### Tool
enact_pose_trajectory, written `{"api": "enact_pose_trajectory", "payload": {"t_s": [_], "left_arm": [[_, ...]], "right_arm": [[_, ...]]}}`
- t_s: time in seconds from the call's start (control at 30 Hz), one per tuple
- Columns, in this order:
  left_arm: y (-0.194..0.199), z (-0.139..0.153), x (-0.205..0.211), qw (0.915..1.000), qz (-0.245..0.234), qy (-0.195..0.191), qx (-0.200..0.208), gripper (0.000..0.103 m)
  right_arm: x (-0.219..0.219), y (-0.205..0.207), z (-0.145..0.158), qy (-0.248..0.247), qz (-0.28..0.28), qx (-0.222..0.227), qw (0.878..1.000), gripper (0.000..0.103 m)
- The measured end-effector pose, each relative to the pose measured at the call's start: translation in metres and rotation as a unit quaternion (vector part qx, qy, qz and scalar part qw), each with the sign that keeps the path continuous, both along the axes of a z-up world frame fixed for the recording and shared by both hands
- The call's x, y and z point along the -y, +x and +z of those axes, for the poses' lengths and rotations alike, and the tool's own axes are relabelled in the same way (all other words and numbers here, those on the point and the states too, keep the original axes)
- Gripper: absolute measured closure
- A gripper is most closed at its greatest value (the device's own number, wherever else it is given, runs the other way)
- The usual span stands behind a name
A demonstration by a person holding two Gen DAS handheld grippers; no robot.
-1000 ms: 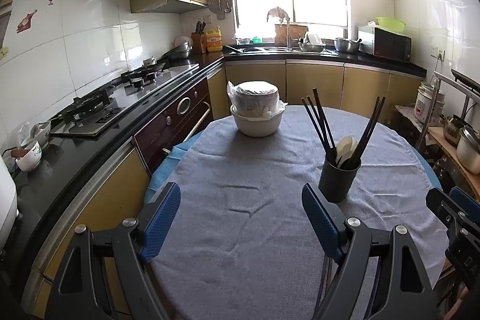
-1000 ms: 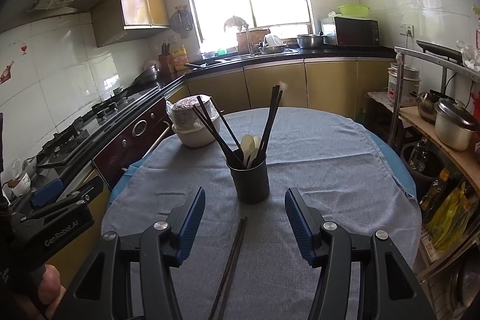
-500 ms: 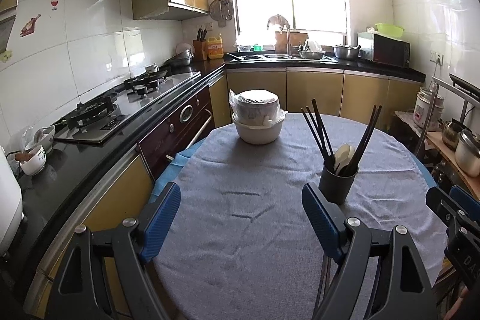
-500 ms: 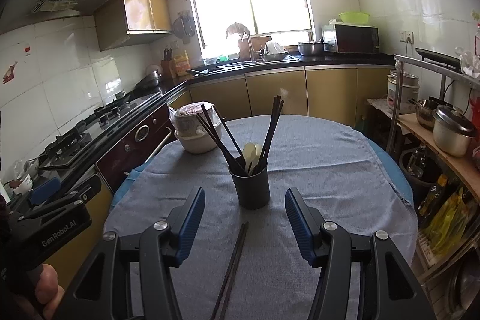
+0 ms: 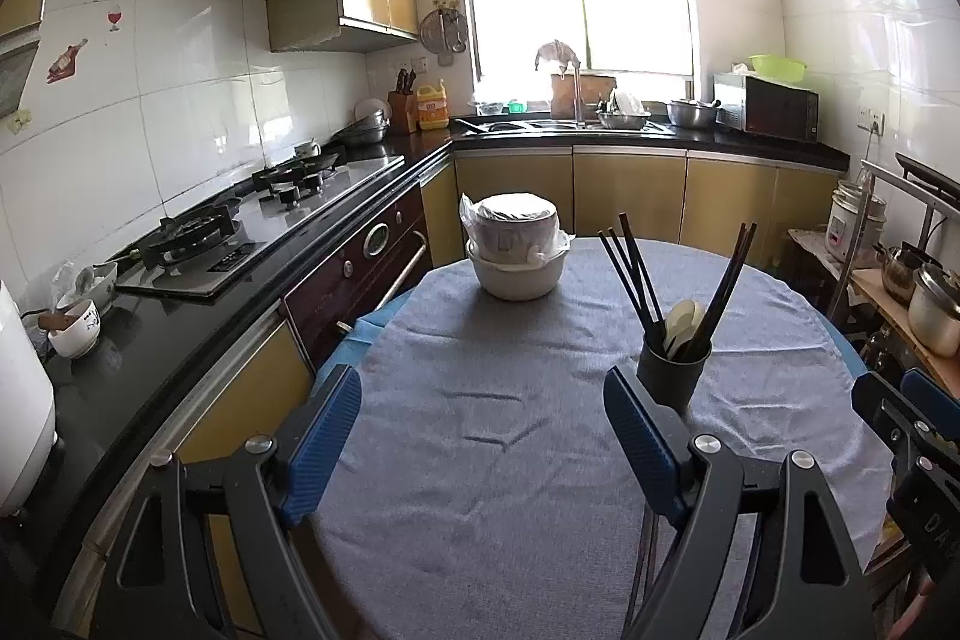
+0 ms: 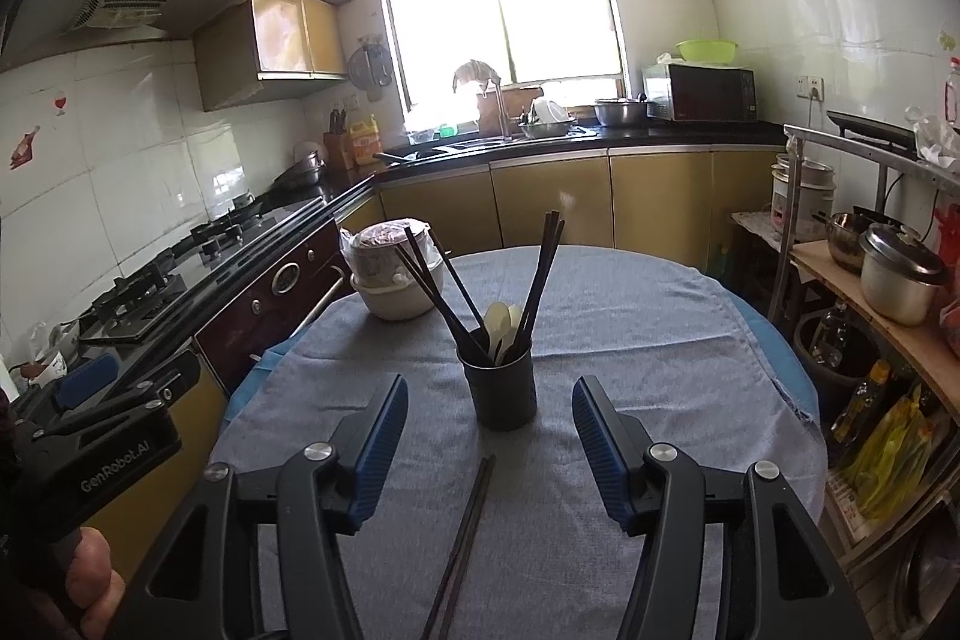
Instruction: Organize utensils
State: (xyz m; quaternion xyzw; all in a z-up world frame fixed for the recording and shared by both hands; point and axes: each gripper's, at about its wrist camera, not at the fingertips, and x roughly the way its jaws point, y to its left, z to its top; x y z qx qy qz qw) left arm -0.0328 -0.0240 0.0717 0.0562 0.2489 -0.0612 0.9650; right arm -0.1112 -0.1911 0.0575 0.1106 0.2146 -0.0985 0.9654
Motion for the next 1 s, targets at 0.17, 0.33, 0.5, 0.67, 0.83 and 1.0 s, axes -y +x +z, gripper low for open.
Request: {"api": "enact_pose_trajectory", "payload": {"t_s": [0.17, 0.33, 0.5, 0.67, 0.83, 1.0], "left_arm": [[-0.004, 0.003, 0.0, 1.0, 0.001, 0.001, 0.003, 0.019], [-0.008, 0.005, 0.0, 1.0, 0.003, 0.002, 0.005, 0.019], [-0.018, 0.009, -0.002, 0.9999, 0.003, 0.0, 0.012, 0.019], [-0.027, 0.012, -0.003, 0.9998, 0.001, 0.0, 0.019, 0.019], [-0.029, 0.014, -0.005, 0.9998, 0.001, -0.003, 0.021, 0.019], [-0.025, 0.012, -0.007, 0.9998, 0.003, -0.005, 0.016, 0.019]], "right_arm": [[0.0, -0.006, 0.003, -0.002, -0.002, 0.006, 1.0, 0.042], [0.001, -0.011, 0.006, -0.002, -0.003, 0.011, 1.0, 0.042], [-0.001, -0.019, 0.01, -0.004, -0.002, 0.018, 1.0, 0.042], [-0.002, -0.028, 0.015, -0.008, -0.003, 0.026, 1.0, 0.04], [-0.005, -0.029, 0.015, -0.013, -0.005, 0.019, 1.0, 0.04], [-0.006, -0.022, 0.012, -0.014, -0.007, 0.007, 1.0, 0.04]]}}
